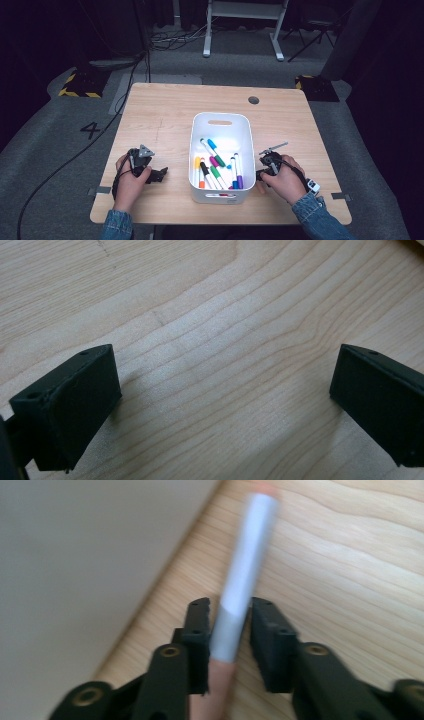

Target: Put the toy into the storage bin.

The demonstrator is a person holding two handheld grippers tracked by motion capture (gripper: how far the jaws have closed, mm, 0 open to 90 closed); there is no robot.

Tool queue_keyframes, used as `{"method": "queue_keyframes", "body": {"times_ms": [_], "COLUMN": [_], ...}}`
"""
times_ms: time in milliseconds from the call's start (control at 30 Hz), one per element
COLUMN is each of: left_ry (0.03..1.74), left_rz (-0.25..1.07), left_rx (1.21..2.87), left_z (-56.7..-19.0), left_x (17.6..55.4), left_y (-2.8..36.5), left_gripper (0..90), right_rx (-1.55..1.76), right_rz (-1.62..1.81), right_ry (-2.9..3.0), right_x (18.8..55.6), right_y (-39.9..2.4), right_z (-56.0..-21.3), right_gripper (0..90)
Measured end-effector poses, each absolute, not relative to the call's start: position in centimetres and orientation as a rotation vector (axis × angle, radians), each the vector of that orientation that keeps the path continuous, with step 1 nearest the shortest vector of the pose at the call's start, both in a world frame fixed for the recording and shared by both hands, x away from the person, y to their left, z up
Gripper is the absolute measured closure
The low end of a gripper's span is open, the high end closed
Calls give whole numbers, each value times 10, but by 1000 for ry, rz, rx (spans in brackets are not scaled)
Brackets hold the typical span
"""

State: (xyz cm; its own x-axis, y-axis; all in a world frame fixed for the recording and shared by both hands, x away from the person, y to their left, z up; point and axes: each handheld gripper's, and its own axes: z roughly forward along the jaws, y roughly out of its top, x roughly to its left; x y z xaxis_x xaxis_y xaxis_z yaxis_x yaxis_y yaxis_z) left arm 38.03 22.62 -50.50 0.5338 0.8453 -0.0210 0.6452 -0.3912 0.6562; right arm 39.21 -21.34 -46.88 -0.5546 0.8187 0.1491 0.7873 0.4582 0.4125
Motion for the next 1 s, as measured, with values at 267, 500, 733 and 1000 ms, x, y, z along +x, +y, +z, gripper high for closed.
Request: {"method": "queue_keyframes", "body": {"times_ms": [267, 500, 733, 1000], "left_ry": [1204, 1205, 1205, 1204], "left_rz": [416, 422, 423, 424], "left_rx": [2159, 2160, 2160, 2160], "left_z": [-505, -505, -505, -505], "left_x": [380, 380, 380, 380], "left_y": [226, 226, 226, 226], "left_gripper": [0, 0, 0, 0], "right_rx": [1468, 1465, 1481, 1507], "right_rz": [620, 620, 659, 767], "right_ry": [2564, 2567, 2559, 2542], "right_x": [392, 392, 392, 393], "right_y": [-216, -216, -216, -226], "right_z": [-467, -467, -466, -447], "right_gripper": [772, 772, 773, 772]}}
